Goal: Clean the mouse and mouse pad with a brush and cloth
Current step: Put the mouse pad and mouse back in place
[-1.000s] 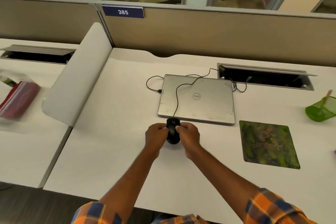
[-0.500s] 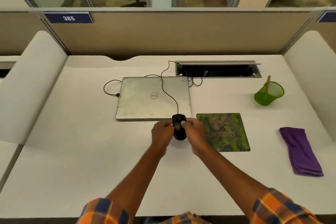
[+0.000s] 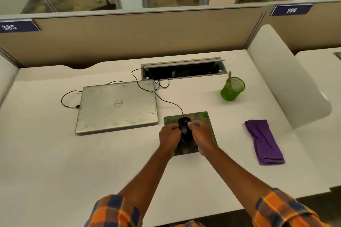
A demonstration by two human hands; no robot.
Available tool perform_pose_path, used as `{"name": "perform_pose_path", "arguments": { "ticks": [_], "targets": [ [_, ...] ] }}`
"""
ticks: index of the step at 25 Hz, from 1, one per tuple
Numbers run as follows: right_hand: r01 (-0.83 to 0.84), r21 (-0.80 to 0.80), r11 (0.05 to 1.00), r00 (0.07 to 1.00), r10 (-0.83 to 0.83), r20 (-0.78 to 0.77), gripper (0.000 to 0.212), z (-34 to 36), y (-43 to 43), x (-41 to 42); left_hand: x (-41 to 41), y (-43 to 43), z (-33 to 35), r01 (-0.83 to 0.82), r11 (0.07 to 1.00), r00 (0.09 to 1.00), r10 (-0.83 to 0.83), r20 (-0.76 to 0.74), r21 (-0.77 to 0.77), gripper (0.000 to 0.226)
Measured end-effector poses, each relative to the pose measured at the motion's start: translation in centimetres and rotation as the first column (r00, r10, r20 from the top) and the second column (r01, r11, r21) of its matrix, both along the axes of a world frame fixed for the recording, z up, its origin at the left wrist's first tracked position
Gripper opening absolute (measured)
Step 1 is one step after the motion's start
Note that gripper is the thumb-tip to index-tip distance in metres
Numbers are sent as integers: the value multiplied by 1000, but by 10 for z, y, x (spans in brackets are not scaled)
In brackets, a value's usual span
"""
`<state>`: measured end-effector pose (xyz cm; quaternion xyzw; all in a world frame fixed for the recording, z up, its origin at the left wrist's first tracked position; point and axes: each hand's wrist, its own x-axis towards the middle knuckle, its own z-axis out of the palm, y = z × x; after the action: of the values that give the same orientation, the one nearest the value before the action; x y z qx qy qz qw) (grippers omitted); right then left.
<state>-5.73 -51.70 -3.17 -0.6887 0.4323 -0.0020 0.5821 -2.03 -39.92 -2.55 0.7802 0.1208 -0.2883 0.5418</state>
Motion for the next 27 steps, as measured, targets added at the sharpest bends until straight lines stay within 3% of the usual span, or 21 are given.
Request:
{"name": "perform_pose_path", "arguments": {
  "ticks": [7, 15, 19, 21, 25, 27],
  "targets": [
    [-10, -57, 998, 996, 5, -85, 18, -5, -18, -3, -7, -21, -9, 0, 1000, 999, 0, -50, 9, 40],
    [-18, -57, 998, 994, 12, -108, 18, -10, -17, 1, -5, -20, -17, -31, 999, 998, 30, -57, -16, 36],
    [-123, -101, 987, 981, 105, -163, 24, -10, -21, 3, -3, -6, -15, -12, 1000, 1000, 12, -23, -2, 30],
    [-190, -143, 971, 968, 161, -191, 30, -4, -21, 10, 4, 9, -12, -3, 999, 1000, 3, 11, 36, 38],
    [-434, -367, 823, 901, 389, -193, 65, 23, -3, 39, 31, 59, 12, 19, 995, 973, -42, 227, 101, 45],
    [-555, -496, 668, 821, 535, -197, 81, 53, 18, 66, 54, 90, 29, 42, 979, 907, -121, 403, 201, 60]
  ]
}}
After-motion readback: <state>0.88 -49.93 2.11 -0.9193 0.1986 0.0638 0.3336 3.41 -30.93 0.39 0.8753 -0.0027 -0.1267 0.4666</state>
